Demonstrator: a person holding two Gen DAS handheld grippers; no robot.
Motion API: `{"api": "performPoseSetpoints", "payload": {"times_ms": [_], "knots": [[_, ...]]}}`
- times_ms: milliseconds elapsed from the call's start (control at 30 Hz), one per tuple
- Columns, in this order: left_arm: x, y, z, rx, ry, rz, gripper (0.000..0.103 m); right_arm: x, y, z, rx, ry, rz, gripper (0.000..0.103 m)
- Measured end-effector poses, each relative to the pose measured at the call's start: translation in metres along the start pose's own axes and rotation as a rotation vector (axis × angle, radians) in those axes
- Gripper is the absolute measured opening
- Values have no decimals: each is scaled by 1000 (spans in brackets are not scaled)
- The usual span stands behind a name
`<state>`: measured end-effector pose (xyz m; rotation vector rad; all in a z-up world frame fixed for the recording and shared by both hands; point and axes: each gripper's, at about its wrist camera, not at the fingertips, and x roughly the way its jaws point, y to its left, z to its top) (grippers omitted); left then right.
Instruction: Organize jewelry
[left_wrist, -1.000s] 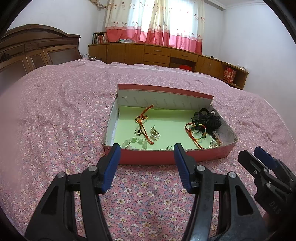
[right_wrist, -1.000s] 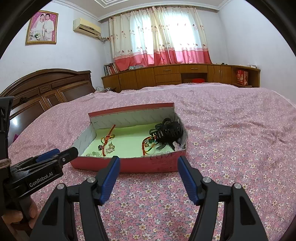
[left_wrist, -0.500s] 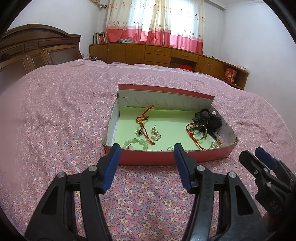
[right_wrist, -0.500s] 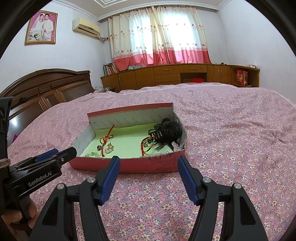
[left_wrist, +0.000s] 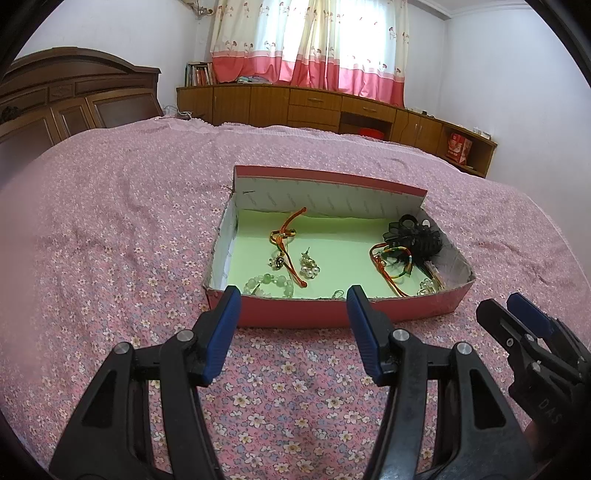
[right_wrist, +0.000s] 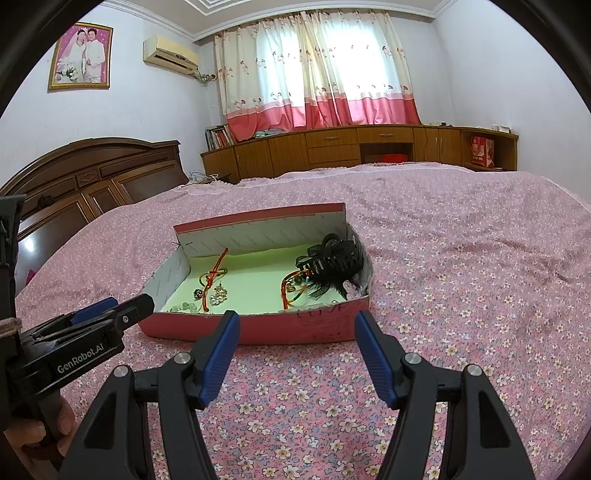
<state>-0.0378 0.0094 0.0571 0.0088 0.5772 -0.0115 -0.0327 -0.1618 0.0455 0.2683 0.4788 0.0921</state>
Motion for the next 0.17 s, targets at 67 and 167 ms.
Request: {"api": "performPoseSetpoints", "payload": {"times_ms": [67, 167], "knots": [[0, 0, 0, 2, -1, 1, 51, 0, 0, 0, 2, 2, 0, 67], [0, -1, -1, 12, 0, 3, 51, 1, 0, 0, 3, 2, -1, 67]]}}
